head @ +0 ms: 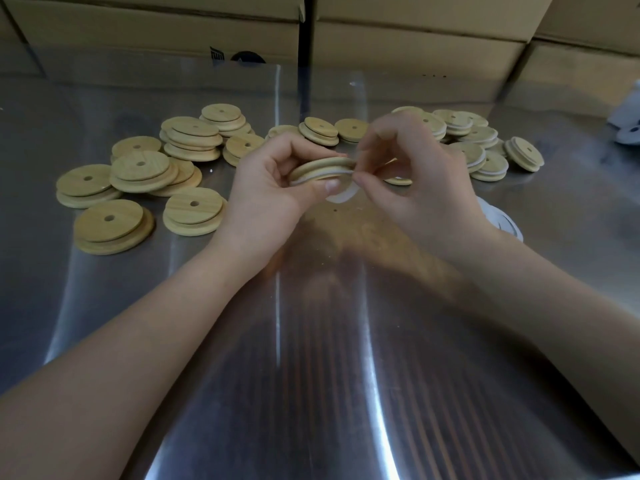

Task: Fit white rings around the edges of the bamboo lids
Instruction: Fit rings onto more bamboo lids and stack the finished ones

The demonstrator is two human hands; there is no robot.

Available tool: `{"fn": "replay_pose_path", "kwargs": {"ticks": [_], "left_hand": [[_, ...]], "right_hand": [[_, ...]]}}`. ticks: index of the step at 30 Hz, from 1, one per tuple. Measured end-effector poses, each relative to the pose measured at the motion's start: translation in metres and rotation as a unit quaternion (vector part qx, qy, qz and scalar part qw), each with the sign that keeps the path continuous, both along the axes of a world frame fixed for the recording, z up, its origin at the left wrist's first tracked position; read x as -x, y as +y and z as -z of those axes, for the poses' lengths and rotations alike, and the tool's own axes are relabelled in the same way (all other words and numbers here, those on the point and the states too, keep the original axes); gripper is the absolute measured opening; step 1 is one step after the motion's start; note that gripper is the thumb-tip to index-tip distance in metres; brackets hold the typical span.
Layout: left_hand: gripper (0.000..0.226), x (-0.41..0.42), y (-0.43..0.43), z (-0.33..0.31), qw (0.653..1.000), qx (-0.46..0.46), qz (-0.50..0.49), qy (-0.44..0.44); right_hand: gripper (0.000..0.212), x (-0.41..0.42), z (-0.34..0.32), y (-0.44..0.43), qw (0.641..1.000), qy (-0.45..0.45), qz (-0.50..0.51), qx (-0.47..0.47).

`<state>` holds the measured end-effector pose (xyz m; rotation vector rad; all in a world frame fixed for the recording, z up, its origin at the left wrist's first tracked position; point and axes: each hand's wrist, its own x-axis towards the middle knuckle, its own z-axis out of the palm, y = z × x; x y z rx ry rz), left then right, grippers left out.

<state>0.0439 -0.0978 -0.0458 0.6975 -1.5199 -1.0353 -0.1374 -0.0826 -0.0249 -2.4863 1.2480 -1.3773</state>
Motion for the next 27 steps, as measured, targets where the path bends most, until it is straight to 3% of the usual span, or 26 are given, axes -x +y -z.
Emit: {"fn": "replay_pose_path", "kwargs": {"ticks": [9, 13, 18, 27], "left_hand": [[0.025, 0.004, 0.001, 0.0, 0.997, -0.061, -0.033, 0.017], [0.033, 0.005, 0.001, -0.001, 0.996, -0.012, -0.057, -0.065], [0.033, 0.008, 0.003, -0.003, 0.992, 0.004, -0.068, -0.103], [0.029, 0.008, 0.001, -0.001, 0.995, -0.071, -0.058, -0.047]], "right_hand": [[0.033, -0.009, 0.001, 0.0, 0.985, -0.123, 0.007, -0.125], [0.039, -0.009, 0.002, -0.003, 0.969, -0.169, 0.018, -0.179], [0.041, 0.0, -0.006, -0.007, 0.943, -0.179, -0.014, -0.279], [0.038, 0.005, -0.012, -0.008, 0.928, -0.159, -0.038, -0.334]]}}
